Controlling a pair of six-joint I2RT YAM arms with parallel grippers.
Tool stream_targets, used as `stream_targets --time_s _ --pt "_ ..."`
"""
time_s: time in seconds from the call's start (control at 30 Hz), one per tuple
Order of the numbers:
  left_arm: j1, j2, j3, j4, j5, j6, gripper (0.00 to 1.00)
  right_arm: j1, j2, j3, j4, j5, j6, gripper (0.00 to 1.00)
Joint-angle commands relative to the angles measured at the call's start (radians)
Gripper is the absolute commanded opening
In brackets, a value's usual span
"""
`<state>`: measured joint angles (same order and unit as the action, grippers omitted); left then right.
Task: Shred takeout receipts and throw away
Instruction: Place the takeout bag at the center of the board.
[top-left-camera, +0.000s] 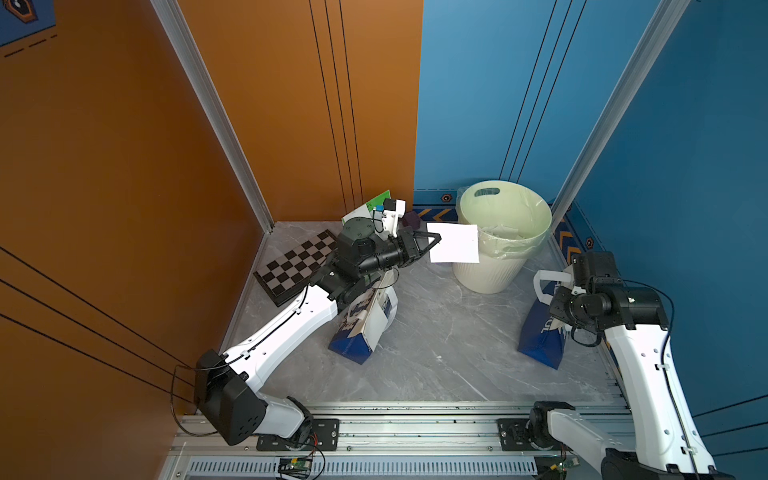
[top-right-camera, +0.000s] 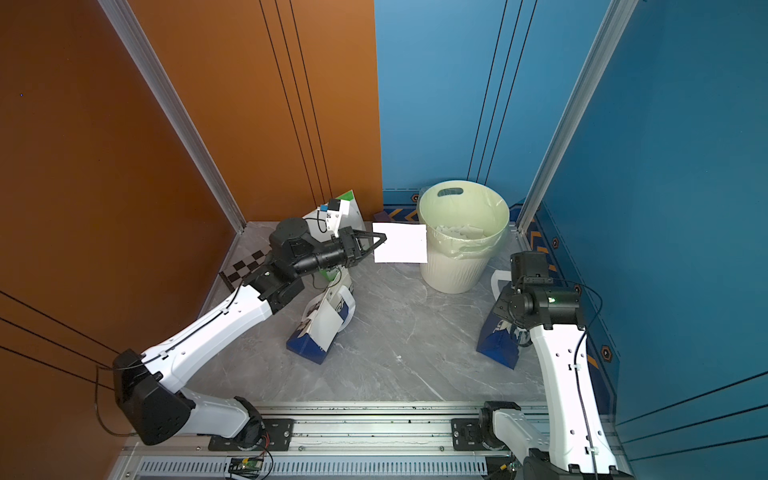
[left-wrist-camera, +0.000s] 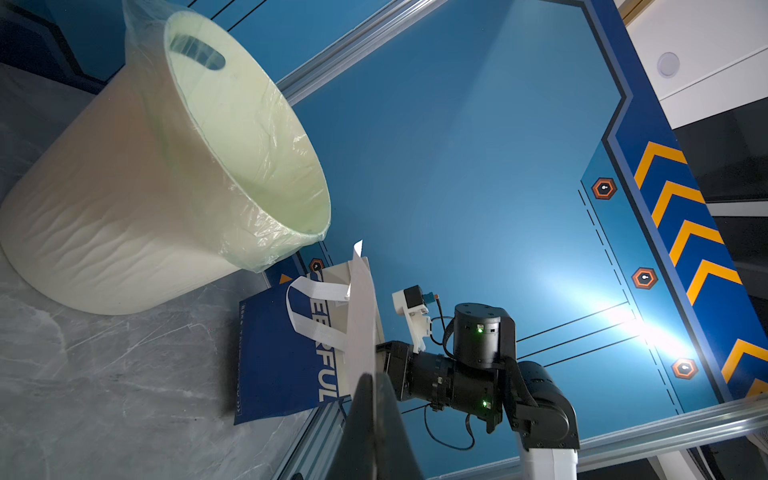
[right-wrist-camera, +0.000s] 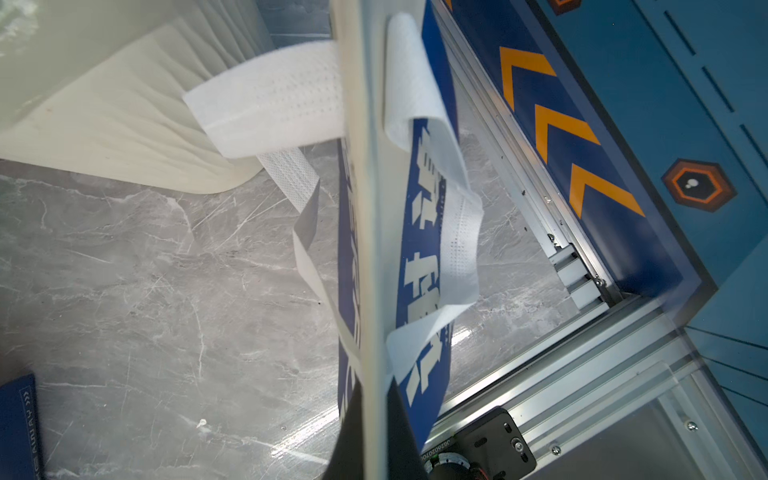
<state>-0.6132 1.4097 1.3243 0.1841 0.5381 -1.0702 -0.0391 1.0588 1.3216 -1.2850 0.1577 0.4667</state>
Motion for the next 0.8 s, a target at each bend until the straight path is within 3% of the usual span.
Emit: stream_targets --time_s 0.0,0.07,0.3,0.6,0.67,0.77 --pt "0.018 -0.015 0.028 0.012 0.076 0.075 0.0 -0.016 -0.006 -0.026 0.062 -0.001 -0.026 0.0" --pt "0.025 -0.02 0.025 0.013 0.096 0.098 0.0 -0.021 -0.009 -0.047 0.065 0.006 -0.026 0.0" --pt "0.067 -0.028 0.009 0.012 0.148 0.138 0.0 -0.023 -0.044 -0.126 0.075 0.043 0.003 0.23" --pt "0.094 -0.016 0.001 0.012 0.207 0.196 0.0 -0.03 -0.082 -0.075 0.044 0.066 -0.018 0.83" --pt "0.101 -0.018 0.001 0.012 0.213 0.211 0.0 -0.033 -0.096 -0.022 0.023 0.086 -0.037 0.92" --pt "0.106 -0.019 0.001 0.011 0.227 0.231 0.0 -0.033 -0.111 0.093 -0.004 0.119 -0.08 0.95"
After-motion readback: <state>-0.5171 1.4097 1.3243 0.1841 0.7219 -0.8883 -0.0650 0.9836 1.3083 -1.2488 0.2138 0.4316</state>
